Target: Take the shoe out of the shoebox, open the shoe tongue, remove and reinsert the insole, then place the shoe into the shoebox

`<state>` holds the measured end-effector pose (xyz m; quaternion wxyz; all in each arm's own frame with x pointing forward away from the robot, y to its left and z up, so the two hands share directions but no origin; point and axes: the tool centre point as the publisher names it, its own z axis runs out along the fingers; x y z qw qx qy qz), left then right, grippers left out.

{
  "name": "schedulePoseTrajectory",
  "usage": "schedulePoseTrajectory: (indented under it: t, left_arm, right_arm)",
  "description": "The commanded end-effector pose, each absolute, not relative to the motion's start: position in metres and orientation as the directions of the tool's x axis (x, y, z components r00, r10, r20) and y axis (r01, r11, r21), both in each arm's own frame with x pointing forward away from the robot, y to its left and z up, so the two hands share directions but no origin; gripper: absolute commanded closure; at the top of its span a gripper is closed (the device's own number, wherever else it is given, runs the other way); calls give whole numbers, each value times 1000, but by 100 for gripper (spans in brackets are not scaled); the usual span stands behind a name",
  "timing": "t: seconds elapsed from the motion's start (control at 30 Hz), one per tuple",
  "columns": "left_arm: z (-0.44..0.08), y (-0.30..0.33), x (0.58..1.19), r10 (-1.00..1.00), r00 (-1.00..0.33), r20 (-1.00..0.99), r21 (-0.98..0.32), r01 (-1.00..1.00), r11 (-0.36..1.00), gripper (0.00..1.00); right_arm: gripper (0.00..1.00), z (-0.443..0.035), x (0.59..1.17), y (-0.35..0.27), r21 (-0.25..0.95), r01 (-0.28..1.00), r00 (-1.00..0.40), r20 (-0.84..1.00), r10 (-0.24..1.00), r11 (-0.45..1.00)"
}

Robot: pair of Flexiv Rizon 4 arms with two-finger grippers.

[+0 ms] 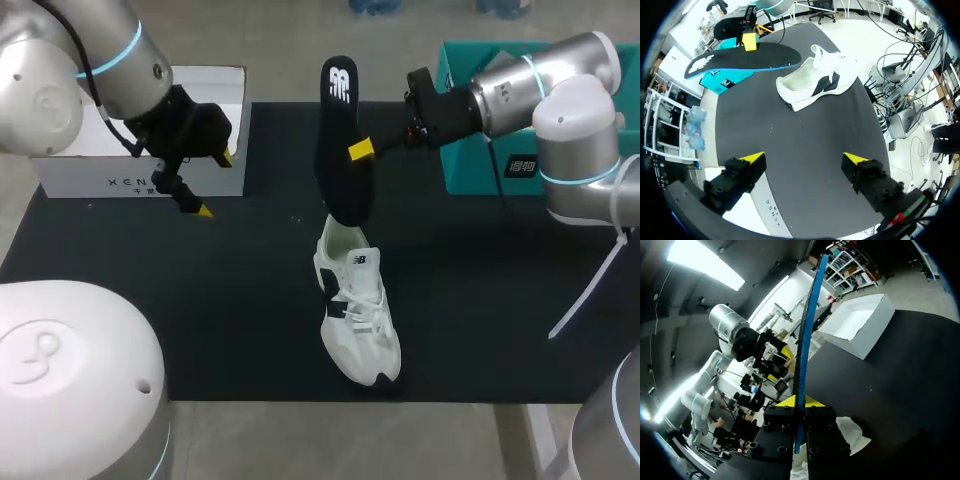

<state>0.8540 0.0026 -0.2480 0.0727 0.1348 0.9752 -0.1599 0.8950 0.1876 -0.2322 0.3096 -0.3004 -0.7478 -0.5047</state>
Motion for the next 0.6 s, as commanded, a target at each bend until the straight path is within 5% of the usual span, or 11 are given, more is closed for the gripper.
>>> schedulePoseTrajectory:
  t: [0.03, 0.6]
  left_arm:
    - [-247, 3, 853, 240, -953, -185, -291, 286, 913, 0]
    - [-247, 3, 853, 240, -953, -185, -291, 286, 913, 0]
  right_arm:
    - [100, -245, 894, 191, 549, 784, -605, 780, 161, 288]
    - [100, -270, 874, 188, 561, 780, -624, 727, 285, 277]
